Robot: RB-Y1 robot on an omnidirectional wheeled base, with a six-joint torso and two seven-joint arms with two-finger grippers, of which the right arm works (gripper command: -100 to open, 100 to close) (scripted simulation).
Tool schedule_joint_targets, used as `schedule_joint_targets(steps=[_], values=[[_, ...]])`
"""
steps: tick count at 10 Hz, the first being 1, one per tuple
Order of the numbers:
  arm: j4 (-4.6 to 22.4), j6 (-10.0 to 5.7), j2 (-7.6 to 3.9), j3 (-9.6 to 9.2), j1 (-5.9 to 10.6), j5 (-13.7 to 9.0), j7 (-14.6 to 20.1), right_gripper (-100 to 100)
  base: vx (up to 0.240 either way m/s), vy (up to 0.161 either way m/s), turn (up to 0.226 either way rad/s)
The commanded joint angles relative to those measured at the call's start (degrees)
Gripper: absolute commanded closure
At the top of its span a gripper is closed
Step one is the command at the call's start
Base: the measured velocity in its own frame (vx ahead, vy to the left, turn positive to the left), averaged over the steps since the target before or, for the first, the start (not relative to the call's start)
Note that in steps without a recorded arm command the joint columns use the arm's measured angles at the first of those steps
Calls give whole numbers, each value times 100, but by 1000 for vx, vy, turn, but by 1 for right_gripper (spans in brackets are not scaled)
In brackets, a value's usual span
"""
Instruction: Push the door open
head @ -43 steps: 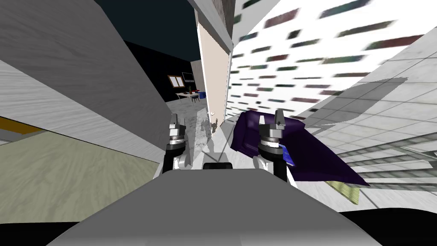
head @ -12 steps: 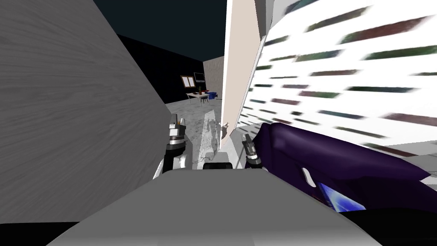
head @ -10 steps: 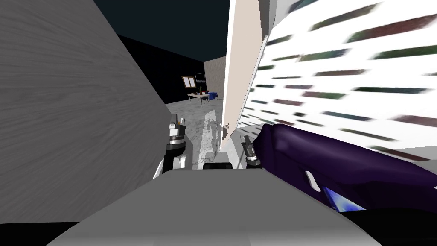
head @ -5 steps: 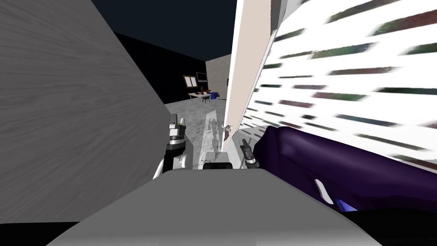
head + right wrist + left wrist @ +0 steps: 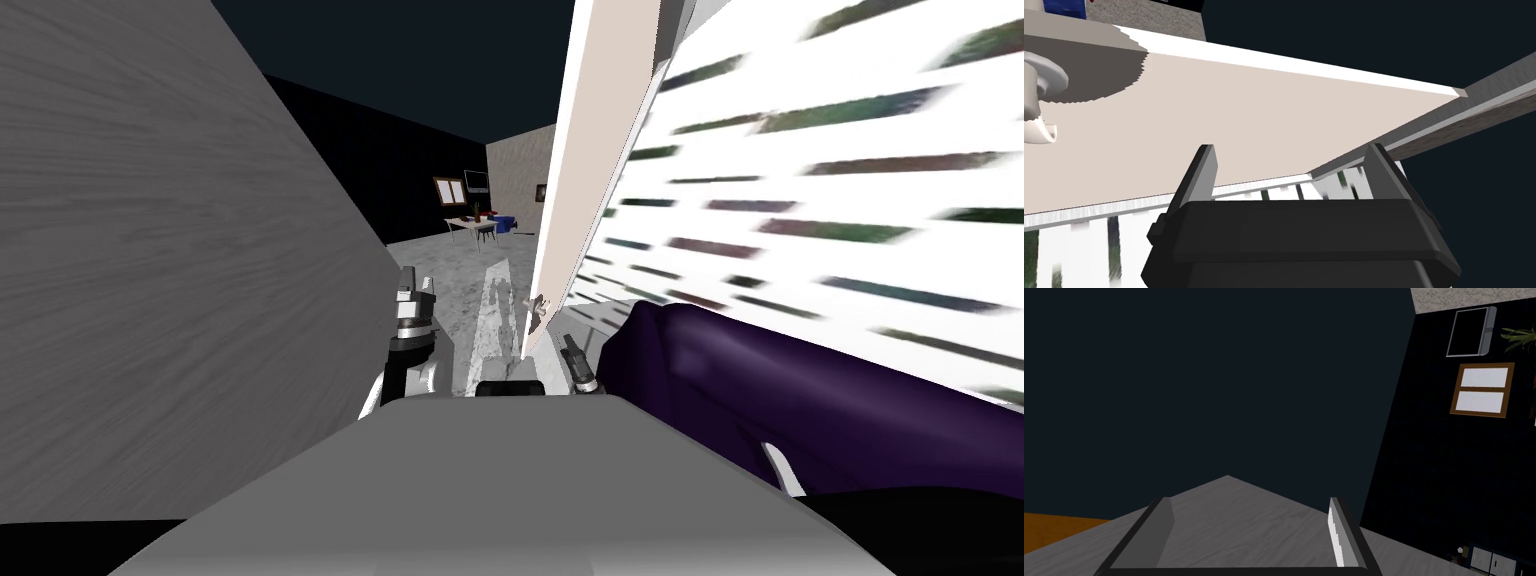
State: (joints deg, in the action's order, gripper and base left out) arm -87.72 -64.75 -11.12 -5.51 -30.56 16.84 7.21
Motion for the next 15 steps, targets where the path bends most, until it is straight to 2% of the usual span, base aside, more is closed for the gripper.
schedule_joint_targets(steps=[1,15], values=[[234,-181,-38,-21,7,57,25,-100,106,27,51],[1848,-1340,-347,-241,-66,564,249,-100,103,4,41]])
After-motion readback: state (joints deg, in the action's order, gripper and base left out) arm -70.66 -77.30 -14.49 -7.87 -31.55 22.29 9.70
